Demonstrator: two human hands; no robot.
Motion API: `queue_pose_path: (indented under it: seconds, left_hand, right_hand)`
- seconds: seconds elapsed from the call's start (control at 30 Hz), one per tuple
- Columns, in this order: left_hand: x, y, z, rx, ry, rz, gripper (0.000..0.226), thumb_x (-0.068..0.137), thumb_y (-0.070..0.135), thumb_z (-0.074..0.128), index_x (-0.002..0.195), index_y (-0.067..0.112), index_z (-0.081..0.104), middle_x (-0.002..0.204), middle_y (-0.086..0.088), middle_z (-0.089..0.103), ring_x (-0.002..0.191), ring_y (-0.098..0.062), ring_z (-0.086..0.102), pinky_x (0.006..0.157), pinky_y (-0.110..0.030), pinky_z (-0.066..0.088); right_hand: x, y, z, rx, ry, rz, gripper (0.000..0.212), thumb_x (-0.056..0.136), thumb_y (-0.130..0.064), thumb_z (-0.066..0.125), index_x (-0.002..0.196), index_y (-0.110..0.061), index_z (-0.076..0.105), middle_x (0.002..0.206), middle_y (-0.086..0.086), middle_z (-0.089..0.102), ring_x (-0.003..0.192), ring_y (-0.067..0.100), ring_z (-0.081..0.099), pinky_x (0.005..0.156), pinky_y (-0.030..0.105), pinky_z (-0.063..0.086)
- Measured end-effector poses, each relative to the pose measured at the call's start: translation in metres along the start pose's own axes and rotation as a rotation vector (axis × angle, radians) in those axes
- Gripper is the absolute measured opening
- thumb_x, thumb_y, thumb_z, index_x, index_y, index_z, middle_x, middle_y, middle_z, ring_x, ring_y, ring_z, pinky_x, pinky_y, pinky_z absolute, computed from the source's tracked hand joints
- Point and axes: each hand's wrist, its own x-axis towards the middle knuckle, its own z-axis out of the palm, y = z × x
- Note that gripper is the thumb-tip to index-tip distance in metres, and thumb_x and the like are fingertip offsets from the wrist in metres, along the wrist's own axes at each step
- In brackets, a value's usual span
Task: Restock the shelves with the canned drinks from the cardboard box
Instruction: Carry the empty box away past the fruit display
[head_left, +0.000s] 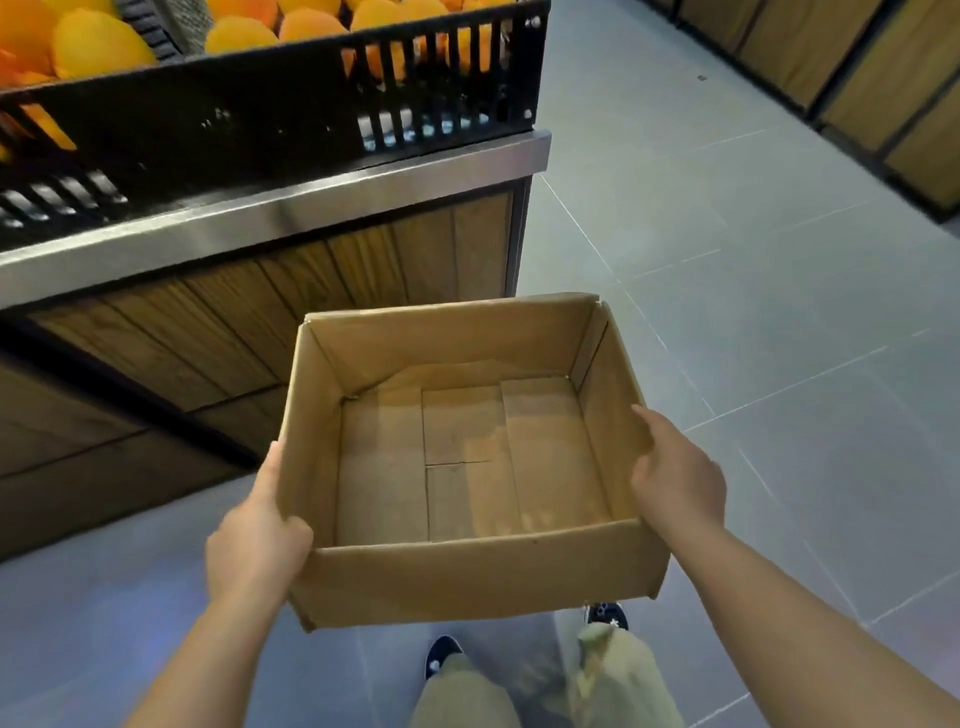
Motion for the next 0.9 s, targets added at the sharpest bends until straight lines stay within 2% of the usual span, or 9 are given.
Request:
queue_pose_path:
  seconds: [0.07,0.13,0.17,0.27,0.33,0.5,0.6,0.73,0.9]
  left_hand:
    - [0.013,0.003,0.03,0.02,-0.006,-0.063,0.086,0.077,0.002,0.044,0.145,0.047,0.013,0.075,-0.011,0.055,0.072,-0.033,0.051,0.069,-0.037,0.047]
    - [0.027,0.002,0.064,0.029,-0.018,-0.141,0.085,0.078,0.002,0.044,0.145,0.046,0.013,0.064,-0.008,0.049,0.064,-0.031,0.047,0.062,-0.034,0.041]
    - [0.037,0.001,0.086,0.037,-0.019,-0.169,0.085,0.078,0.003,0.045,0.145,0.045,0.013,0.062,-0.007,0.047,0.062,-0.03,0.046,0.059,-0.034,0.039]
    - [0.072,-0.007,0.155,0.011,-0.026,-0.233,0.085,0.077,0.002,0.05,0.145,0.042,0.019,0.063,-0.012,0.053,0.059,-0.032,0.048,0.057,-0.035,0.043]
    - [0.097,-0.017,0.205,-0.016,-0.019,-0.26,0.085,0.075,0.001,0.052,0.144,0.039,0.022,0.073,-0.02,0.062,0.066,-0.038,0.057,0.062,-0.038,0.048]
    - [0.148,-0.045,0.307,-0.034,-0.025,-0.303,0.083,0.079,0.005,0.05,0.145,0.041,0.016,0.074,-0.011,0.057,0.064,-0.032,0.051,0.061,-0.035,0.043]
    - [0.172,-0.065,0.358,-0.034,0.009,-0.267,0.083,0.078,0.003,0.05,0.147,0.036,0.019,0.086,-0.018,0.065,0.069,-0.034,0.055,0.063,-0.035,0.043]
    - [0.193,-0.085,0.418,-0.026,0.009,-0.277,0.082,0.078,0.001,0.05,0.147,0.033,0.019,0.096,-0.025,0.066,0.082,-0.043,0.06,0.067,-0.036,0.044]
    - [0.211,-0.101,0.483,-0.027,-0.023,-0.308,0.083,0.078,0.001,0.048,0.148,0.033,0.017,0.097,-0.028,0.063,0.085,-0.044,0.059,0.071,-0.038,0.044]
  right_hand:
    - [0.029,0.01,0.024,-0.001,-0.029,-0.004,0.054,0.092,-0.008,0.043,0.139,-0.035,0.036,0.116,0.002,0.065,0.079,0.024,0.062,0.069,0.033,0.052]
    - [0.06,0.018,0.053,-0.017,-0.063,0.004,0.055,0.091,-0.01,0.04,0.139,-0.037,0.03,0.097,0.002,0.065,0.069,0.023,0.058,0.062,0.032,0.049]
    - [0.077,0.024,0.072,-0.03,-0.077,-0.003,0.056,0.09,-0.009,0.039,0.139,-0.036,0.029,0.096,0.003,0.065,0.068,0.024,0.056,0.061,0.031,0.046]
    - [0.123,0.04,0.133,-0.056,-0.096,-0.052,0.058,0.089,-0.008,0.04,0.139,-0.035,0.029,0.102,0.005,0.066,0.073,0.028,0.06,0.066,0.034,0.051]
    - [0.15,0.054,0.18,-0.067,-0.102,-0.074,0.057,0.089,-0.008,0.042,0.138,-0.035,0.03,0.106,0.004,0.067,0.078,0.03,0.063,0.071,0.037,0.053]
    - [0.202,0.087,0.285,-0.098,-0.118,-0.151,0.054,0.087,-0.008,0.046,0.134,-0.033,0.04,0.116,0.006,0.066,0.097,0.037,0.062,0.078,0.036,0.048]
    - [0.219,0.104,0.337,-0.135,-0.175,-0.195,0.05,0.087,-0.008,0.048,0.132,-0.028,0.043,0.127,0.003,0.059,0.106,0.034,0.059,0.085,0.038,0.047]
    - [0.237,0.127,0.393,-0.236,-0.247,-0.235,0.036,0.085,-0.008,0.052,0.118,-0.022,0.058,0.138,-0.004,0.049,0.106,0.031,0.059,0.086,0.039,0.048]
    - [0.257,0.147,0.445,-0.263,-0.301,-0.197,0.029,0.082,-0.003,0.052,0.103,-0.016,0.067,0.133,-0.004,0.051,0.102,0.033,0.058,0.086,0.035,0.046]
